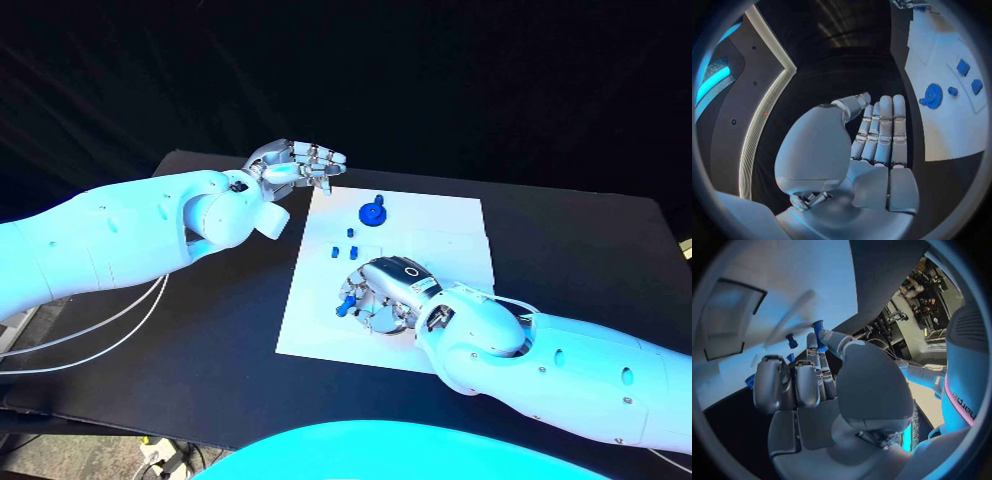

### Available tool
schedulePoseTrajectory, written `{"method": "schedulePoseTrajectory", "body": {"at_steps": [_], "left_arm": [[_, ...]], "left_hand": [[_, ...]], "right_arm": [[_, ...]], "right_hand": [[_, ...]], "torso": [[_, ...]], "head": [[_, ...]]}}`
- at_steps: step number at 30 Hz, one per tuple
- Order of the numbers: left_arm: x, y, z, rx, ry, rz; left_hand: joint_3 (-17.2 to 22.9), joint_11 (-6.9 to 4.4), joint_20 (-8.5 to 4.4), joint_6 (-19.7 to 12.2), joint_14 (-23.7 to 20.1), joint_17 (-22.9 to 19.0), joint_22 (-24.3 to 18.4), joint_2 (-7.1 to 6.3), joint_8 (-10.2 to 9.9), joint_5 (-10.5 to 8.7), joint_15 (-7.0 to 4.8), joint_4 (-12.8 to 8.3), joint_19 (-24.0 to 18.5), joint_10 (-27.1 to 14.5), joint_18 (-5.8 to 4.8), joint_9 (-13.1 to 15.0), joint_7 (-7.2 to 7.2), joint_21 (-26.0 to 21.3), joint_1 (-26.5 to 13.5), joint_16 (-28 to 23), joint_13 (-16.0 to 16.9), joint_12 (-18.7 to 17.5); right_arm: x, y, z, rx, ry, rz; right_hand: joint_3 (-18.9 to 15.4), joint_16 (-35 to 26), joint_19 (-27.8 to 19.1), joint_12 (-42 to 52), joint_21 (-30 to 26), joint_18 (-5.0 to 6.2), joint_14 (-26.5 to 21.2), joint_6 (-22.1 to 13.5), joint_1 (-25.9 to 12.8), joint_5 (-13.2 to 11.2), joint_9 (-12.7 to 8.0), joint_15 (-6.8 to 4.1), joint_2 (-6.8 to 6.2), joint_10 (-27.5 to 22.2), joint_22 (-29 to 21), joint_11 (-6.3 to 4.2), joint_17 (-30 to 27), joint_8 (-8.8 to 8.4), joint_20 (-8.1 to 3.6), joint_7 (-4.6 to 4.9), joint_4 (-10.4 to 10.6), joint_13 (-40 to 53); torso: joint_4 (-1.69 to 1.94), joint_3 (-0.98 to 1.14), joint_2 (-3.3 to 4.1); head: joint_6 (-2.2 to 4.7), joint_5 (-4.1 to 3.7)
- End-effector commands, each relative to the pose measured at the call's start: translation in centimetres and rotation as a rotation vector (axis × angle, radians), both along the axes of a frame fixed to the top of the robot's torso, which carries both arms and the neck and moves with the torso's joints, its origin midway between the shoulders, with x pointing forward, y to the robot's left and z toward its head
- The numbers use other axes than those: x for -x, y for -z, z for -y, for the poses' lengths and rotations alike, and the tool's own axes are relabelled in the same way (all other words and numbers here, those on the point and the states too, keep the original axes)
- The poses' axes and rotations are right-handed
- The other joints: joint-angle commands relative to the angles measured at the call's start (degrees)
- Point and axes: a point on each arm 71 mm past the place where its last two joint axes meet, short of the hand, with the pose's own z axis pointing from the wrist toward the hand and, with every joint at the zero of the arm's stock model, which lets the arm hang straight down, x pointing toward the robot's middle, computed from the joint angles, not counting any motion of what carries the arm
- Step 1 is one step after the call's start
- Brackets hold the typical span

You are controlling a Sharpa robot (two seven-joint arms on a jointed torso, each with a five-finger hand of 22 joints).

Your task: Assemble the parts on the task board

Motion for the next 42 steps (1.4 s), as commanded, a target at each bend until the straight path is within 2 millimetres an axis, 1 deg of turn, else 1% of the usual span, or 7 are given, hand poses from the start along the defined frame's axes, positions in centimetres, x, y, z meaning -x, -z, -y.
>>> {"method": "schedulePoseTrajectory", "body": {"at_steps": [1, 21, 25, 29, 38, 39, 42], "left_arm": [[0.0, -0.1, 0.1, 0.003, 0.005, 0.001], [0.0, -0.1, 0.1, 0.003, 0.004, -0.001], [0.0, -0.1, 0.1, 0.002, 0.004, -0.001], [0.0, -0.1, 0.0, 0.002, 0.003, -0.001], [0.0, -0.1, 0.0, 0.001, 0.001, -0.001], [0.0, -0.1, -0.1, 0.001, 0.001, -0.001], [0.0, -0.1, -0.1, 0.0, -0.001, -0.001]], "left_hand": [[-1.6, 0.2, 0.53, -0.6, -0.3, -0.6, -0.6, 0.76, -0.3, 0.83, 0.04, 0.4, 0.1, -0.7, -0.06, 0.8, 0.26, -0.6, 0.0, -0.7, -0.6, 0.8], [-1.6, 0.2, 0.53, -0.6, -0.3, -0.6, -0.6, 0.76, -0.3, 0.83, 0.04, 0.4, 0.1, -0.7, -0.06, 0.8, 0.26, -0.6, 0.0, -0.7, -0.6, 0.8], [-1.7, 0.2, 0.54, -0.7, -0.3, -0.7, -0.7, 0.8, -0.3, 0.83, 0.04, 0.4, 0.1, -0.8, -0.06, 0.9, 0.26, -0.7, 0.0, -0.8, -0.6, 0.9], [-1.7, 0.2, 0.54, -0.7, -0.3, -0.7, -0.7, 0.8, -0.3, 0.83, 0.04, 0.4, 0.1, -0.8, -0.06, 0.9, 0.26, -0.7, 0.0, -0.8, -0.6, 0.9], [-1.7, 0.2, 0.54, -0.7, -0.3, -0.7, -0.7, 0.8, -0.3, 0.83, 0.04, 0.4, 0.1, -0.8, -0.06, 0.9, 0.26, -0.7, 0.0, -0.8, -0.6, 0.9], [-1.7, 0.2, 0.54, -0.7, -0.3, -0.7, -0.7, 0.8, -0.3, 0.83, 0.04, 0.4, 0.1, -0.8, -0.06, 0.9, 0.26, -0.7, 0.0, -0.8, -0.6, 0.9], [-1.7, 0.2, 0.54, -0.7, -0.3, -0.7, -0.7, 0.8, -0.3, 0.83, 0.04, 0.4, 0.1, -0.8, -0.06, 0.9, 0.26, -0.7, 0.0, -0.8, -0.6, 0.9]], "right_arm": [[0.2, 0.1, -0.1, 0.011, -0.008, -0.003], [0.8, 0.0, -1.6, 0.084, -0.029, 0.047], [0.7, -0.1, -1.6, 0.081, -0.023, 0.049], [0.7, -0.1, -1.4, 0.078, -0.015, 0.052], [0.8, -0.3, -0.9, 0.064, -0.004, 0.055], [0.9, -0.4, -0.7, 0.062, -0.003, 0.056], [1.0, -0.6, -0.3, 0.056, 0.0, 0.057]], "right_hand": [[2.7, 0.7, 2.8, 0.1, 0.2, -0.75, 2.6, 0.9, -1.2, 0.8, 3.4, -0.22, 2.12, 1.9, 9.0, -0.78, 0.0, 3.98, -0.35, -0.24, -0.9, 0.9], [1.8, 0.3, 2.6, -1.2, -0.4, -0.66, 2.4, -1.0, -3.3, 0.7, 4.0, 0.12, 0.35, 1.1, 8.9, -0.35, -0.6, 3.68, -0.1, 0.18, -1.0, 1.2], [1.8, 0.4, 2.6, -1.6, -0.5, -0.67, 2.4, -3.6, -4.3, 0.7, 3.5, 0.38, -0.85, 0.6, 9.0, -0.06, -0.5, 2.05, 0.12, 0.53, -0.8, 1.6], [1.6, 0.5, 2.5, -1.7, -0.6, -0.6, 2.4, -8.4, -4.8, 0.7, 2.5, 0.06, -2.38, 0.4, 9.0, -0.5, -0.5, -0.86, 0.02, 0.56, -0.9, 2.3], [0.5, 0.5, 2.5, -1.7, -0.8, -0.59, 2.4, -12.3, -5.2, 0.7, 1.8, -0.09, -4.11, -0.1, 9.0, -0.69, -0.5, -3.06, -0.15, 0.02, -0.9, 3.1], [-1.0, 0.5, 2.6, -1.7, -0.8, -0.59, 2.4, -14.5, -5.2, 0.8, 1.3, -0.2, -4.31, -0.4, 9.1, -0.8, -0.5, -4.27, -0.22, -0.56, -0.6, 3.4], [-8.2, 0.4, 2.6, -1.8, -0.8, -0.62, 2.4, -18.2, -2.6, 1.2, 0.2, -0.45, -2.54, -1.2, 9.2, -0.82, -0.7, -5.93, -0.37, -1.85, 0.5, 4.1]], "torso": [[-0.03, -0.01, 0.03], [0.01, -0.05, -0.04], [-0.01, -0.04, -0.05], [-0.05, 0.01, -0.02], [-0.04, 0.08, -0.01], [-0.05, 0.08, -0.03], [-0.12, 0.09, -0.07]], "head": [[-0.01, -0.03], [0.04, -0.27], [0.09, -0.3], [0.16, -0.35], [0.35, -0.63], [0.38, -0.66], [0.47, -0.78]]}}
